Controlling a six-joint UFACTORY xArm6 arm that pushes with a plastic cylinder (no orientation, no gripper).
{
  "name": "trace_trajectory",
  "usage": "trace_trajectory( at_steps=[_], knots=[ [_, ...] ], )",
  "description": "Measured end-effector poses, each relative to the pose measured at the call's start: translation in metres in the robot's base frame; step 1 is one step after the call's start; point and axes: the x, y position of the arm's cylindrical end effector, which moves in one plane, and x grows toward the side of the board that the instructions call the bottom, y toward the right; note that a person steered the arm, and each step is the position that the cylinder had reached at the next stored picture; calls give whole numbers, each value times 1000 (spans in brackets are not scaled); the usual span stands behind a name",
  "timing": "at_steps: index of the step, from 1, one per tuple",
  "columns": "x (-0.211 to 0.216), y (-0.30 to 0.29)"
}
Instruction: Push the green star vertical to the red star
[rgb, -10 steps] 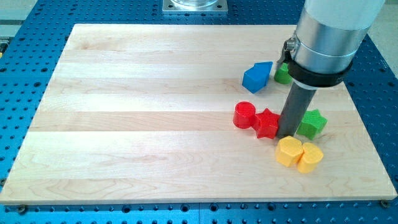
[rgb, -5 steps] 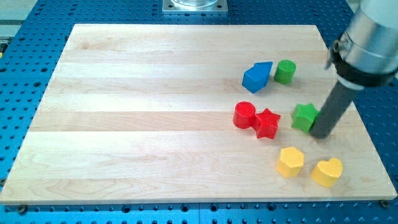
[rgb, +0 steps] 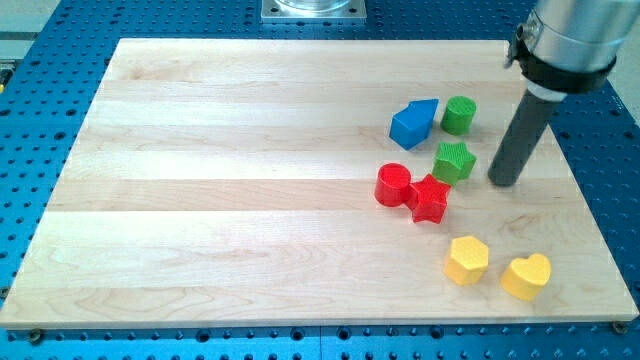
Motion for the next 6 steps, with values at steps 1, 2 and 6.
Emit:
trace_trajectory(
  at_steps=[1,2,6],
  knots=[
    [28,-21],
    [15,-41],
    [-57,-34]
  ],
)
